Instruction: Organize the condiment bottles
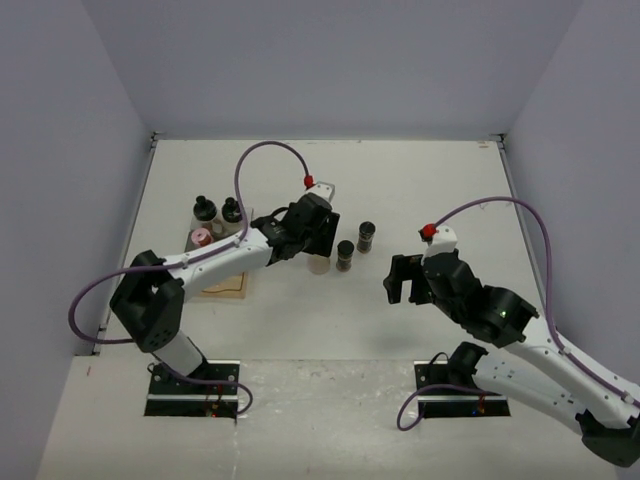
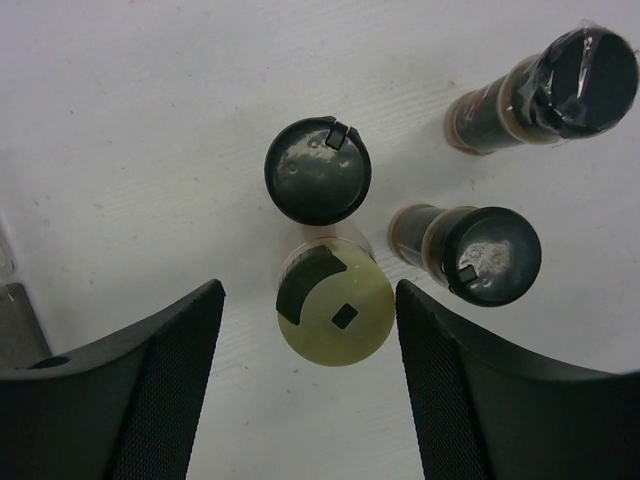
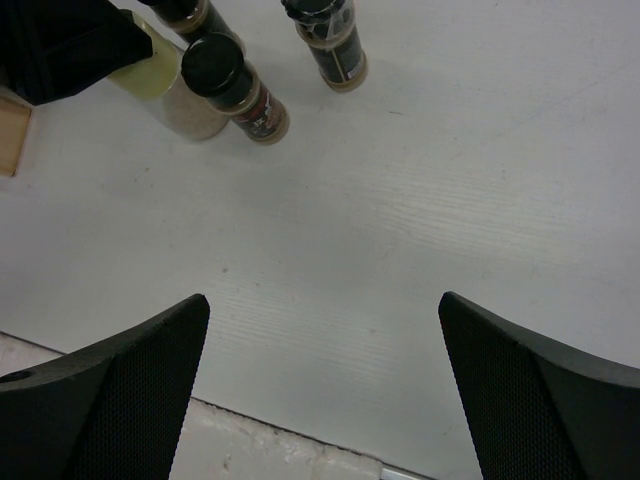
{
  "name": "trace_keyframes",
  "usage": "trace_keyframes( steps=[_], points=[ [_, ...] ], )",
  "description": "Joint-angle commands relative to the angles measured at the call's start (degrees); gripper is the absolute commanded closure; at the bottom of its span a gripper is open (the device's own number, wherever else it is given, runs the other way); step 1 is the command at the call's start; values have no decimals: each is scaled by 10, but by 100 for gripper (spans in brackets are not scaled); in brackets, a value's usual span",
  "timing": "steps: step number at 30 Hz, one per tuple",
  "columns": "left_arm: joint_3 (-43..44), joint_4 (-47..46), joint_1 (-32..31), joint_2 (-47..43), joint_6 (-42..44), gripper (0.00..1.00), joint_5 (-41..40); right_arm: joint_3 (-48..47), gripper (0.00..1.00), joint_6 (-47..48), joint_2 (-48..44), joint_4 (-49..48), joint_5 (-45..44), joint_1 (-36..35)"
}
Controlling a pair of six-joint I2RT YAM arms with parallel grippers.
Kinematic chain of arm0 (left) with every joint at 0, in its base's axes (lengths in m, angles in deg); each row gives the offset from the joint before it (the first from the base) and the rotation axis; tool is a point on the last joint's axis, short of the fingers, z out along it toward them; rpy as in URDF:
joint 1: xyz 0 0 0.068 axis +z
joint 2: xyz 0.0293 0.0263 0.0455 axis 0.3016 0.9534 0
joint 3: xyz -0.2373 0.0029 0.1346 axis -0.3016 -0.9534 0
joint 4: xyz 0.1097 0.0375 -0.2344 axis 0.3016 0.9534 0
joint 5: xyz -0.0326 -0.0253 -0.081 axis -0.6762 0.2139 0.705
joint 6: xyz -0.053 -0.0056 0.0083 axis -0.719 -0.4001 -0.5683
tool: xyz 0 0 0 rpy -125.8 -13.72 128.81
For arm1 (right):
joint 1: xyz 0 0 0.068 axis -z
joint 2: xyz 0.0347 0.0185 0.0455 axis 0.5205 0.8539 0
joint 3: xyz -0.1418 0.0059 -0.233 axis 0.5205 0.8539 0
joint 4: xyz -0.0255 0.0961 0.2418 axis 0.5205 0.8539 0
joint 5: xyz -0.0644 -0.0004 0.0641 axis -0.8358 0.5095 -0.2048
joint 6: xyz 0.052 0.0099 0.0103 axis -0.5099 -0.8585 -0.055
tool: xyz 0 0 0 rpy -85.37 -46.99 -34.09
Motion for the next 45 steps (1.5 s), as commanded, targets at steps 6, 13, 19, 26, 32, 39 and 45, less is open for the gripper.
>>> trace_keyframes(
  steps=[6, 13, 19, 26, 32, 39, 45],
  points=[
    [24, -28, -4, 41, 3, 30, 14, 1, 1, -7, -2, -7, -11, -2],
    [32, 6, -5, 18, -9, 94, -25, 2, 1, -6, -2, -7, -11, -3],
    [68, 159, 1, -68, -70, 100, -182, 2, 1, -6, -2, -8, -10, -2],
    [20, 175, 164, -149, -50, 100, -181, 2, 1, -6, -2, -7, -9, -3],
    [-33, 121, 290, -190, -23, 100, -93, 3, 1, -3, -2, -9, -4, -3],
    [-45, 106, 305, -183, -29, 100, -81, 3, 1, -3, -1, -9, -3, -4],
    [-71, 90, 306, -175, -38, 100, -67, 3, 1, -3, -1, -9, -3, -3]
  ],
)
